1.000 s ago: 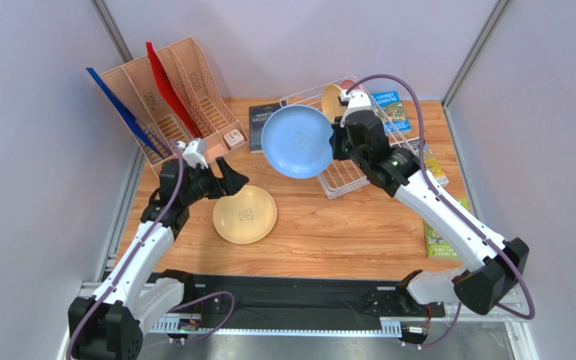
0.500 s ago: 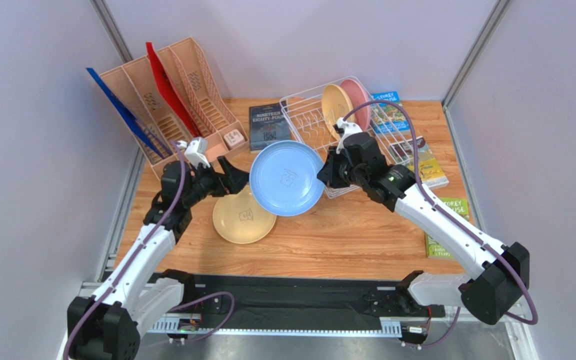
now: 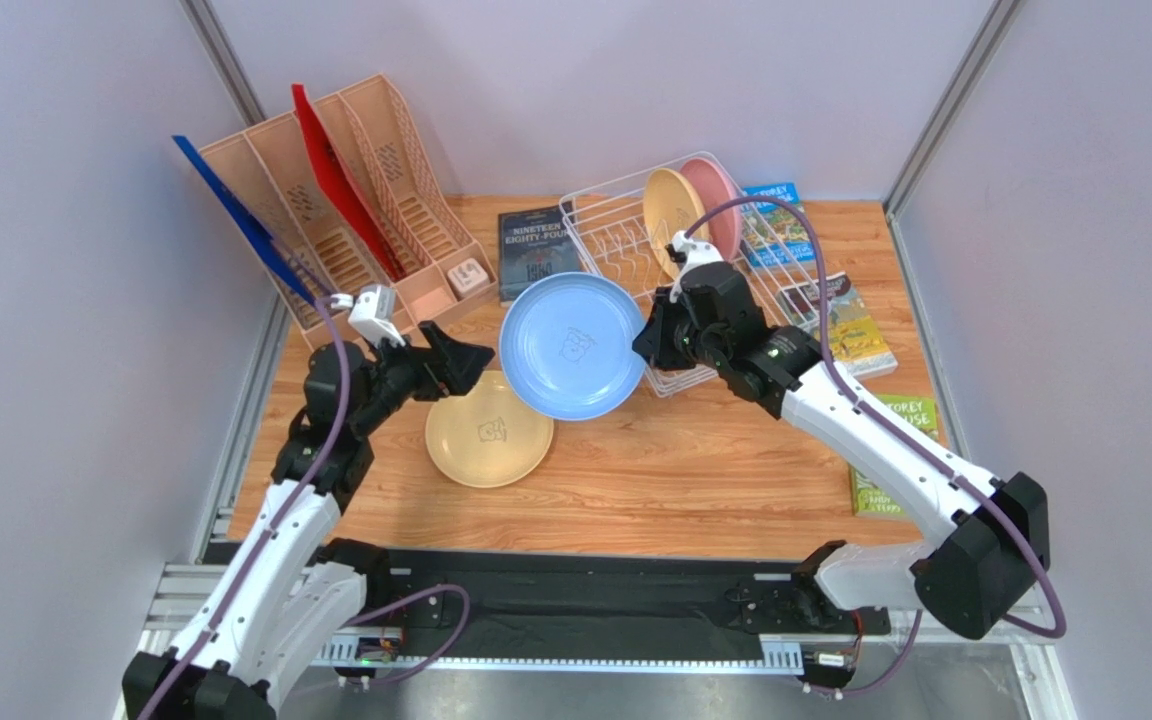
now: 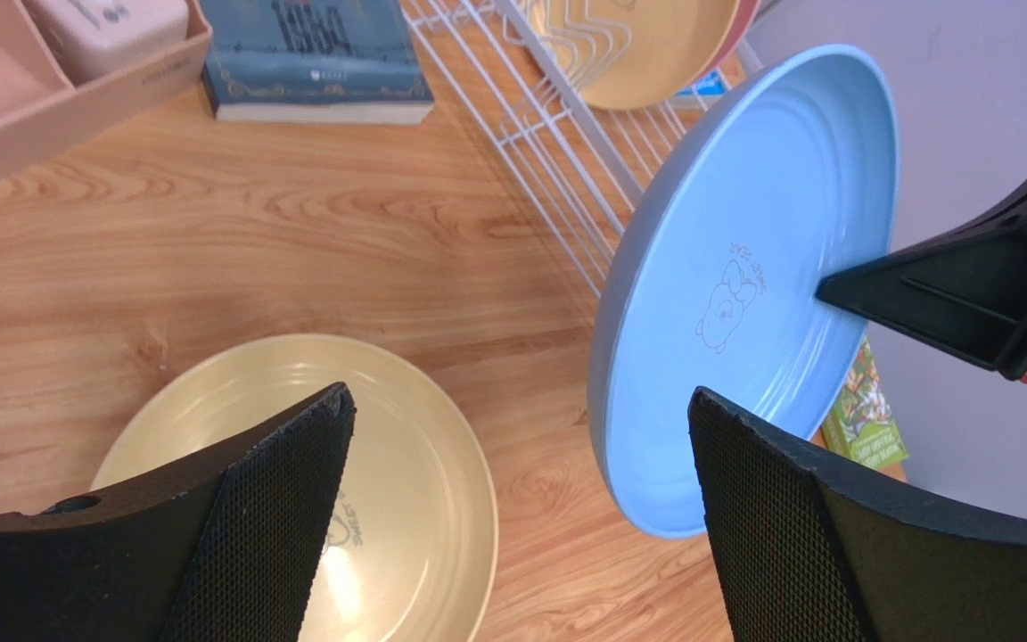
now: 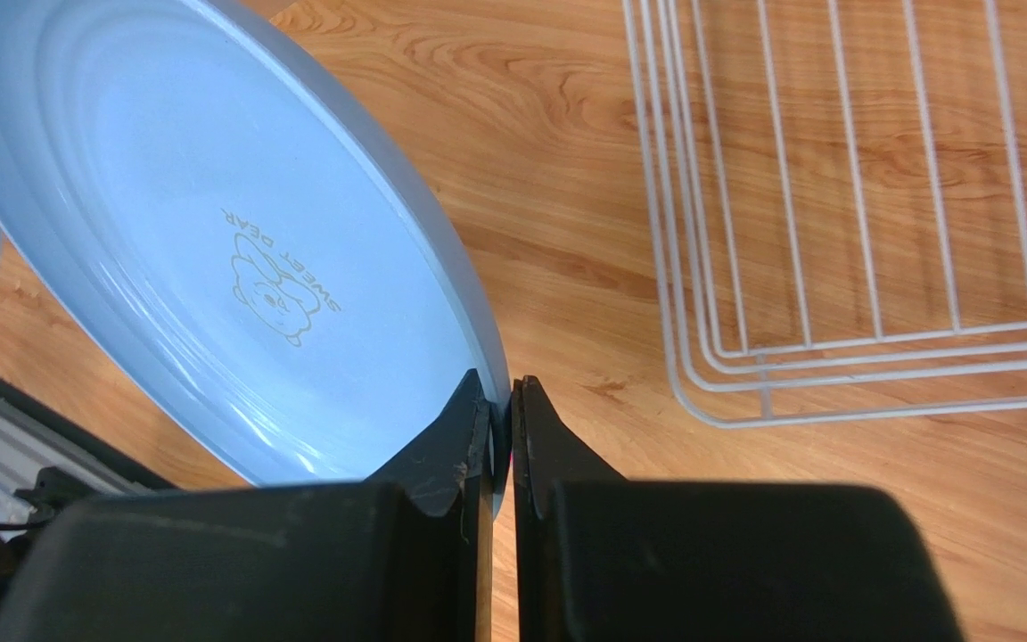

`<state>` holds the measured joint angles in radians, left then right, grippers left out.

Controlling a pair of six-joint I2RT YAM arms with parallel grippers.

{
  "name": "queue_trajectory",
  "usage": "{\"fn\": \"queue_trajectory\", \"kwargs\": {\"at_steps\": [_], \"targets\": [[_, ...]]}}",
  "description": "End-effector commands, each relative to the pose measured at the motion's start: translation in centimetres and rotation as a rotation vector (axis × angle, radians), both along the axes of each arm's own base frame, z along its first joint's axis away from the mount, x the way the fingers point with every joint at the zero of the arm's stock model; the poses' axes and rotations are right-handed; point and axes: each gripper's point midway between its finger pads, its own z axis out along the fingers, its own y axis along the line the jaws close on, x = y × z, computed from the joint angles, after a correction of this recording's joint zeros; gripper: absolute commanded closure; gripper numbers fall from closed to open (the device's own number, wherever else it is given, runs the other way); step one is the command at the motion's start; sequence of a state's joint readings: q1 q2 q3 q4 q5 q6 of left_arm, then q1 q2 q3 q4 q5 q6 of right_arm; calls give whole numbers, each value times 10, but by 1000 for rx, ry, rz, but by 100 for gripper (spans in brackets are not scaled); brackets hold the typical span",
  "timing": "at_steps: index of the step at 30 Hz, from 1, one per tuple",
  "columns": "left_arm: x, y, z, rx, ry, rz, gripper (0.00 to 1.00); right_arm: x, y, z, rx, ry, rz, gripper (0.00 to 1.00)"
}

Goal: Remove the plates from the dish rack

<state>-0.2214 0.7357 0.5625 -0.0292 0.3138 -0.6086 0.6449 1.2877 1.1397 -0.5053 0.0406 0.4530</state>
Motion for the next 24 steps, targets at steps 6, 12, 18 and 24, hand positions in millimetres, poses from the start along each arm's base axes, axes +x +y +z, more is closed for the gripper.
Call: {"fn": "queue_trajectory", "kwargs": {"at_steps": [6,12,18,24], "targets": [[12,-22,-13,-56,35,-79,4,2,45,27,197,-8,130,97],[18,-31,-12,-54,28,-98,29,-7,65,22,244,51,217,97],[17,-26,-27,0,84,-66,100,-4,65,20,235,44,212,88],[13,1,-40,80,129,68,100,14,48,24,141,-15,131,25]]}}
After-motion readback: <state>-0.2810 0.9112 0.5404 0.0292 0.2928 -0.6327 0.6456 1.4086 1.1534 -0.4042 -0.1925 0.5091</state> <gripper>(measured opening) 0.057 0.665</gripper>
